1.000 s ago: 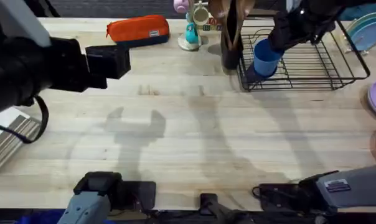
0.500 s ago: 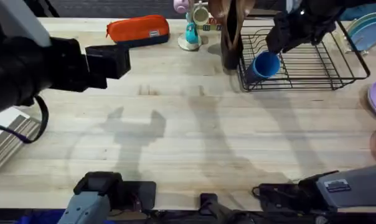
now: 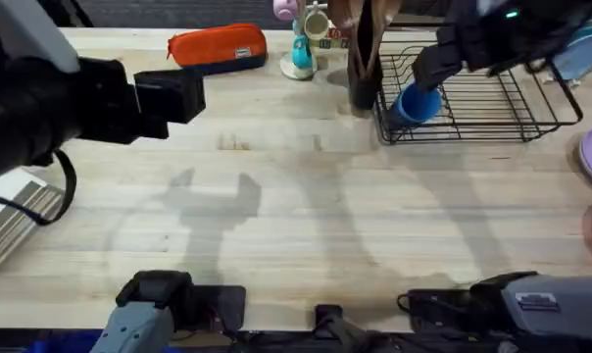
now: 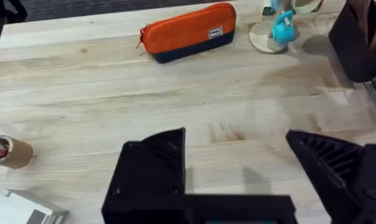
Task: Pick up the cup on the table and put them onto the rack.
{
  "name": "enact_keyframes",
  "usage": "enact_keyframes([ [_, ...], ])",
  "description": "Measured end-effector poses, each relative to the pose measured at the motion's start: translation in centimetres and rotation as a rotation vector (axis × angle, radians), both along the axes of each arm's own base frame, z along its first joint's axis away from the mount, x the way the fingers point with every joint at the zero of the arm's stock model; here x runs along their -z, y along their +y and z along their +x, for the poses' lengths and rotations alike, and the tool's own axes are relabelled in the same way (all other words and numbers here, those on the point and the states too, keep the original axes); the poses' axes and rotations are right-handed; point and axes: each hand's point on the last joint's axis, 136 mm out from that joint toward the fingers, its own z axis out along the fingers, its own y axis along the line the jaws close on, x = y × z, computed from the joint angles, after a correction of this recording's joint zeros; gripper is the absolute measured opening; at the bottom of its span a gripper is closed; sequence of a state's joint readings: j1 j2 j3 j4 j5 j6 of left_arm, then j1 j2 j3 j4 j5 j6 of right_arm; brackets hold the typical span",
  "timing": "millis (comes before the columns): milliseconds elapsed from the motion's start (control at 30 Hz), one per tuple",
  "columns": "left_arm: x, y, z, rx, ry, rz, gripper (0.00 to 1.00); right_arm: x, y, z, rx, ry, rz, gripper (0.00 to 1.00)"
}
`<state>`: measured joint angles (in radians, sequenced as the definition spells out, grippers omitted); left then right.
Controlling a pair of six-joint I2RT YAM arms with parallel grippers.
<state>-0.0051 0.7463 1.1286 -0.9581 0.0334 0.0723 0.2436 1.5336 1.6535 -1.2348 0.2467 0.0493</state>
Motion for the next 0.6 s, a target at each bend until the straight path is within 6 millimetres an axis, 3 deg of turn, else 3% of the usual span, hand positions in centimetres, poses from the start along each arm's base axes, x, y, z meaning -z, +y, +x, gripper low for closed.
enact_keyframes([
  [167, 0.0, 0.0, 0.0, 0.0, -0.001, 0.0, 0.994, -3.3, -0.6, -2.5, 0.001, -0.081, 0.02, 0.995],
  [600, 0.0, 0.0, 0.0, 0.0, -0.001, 0.0, 0.994, -8.3, -2.0, -7.9, 0.1, -0.244, 0.115, 0.996],
])
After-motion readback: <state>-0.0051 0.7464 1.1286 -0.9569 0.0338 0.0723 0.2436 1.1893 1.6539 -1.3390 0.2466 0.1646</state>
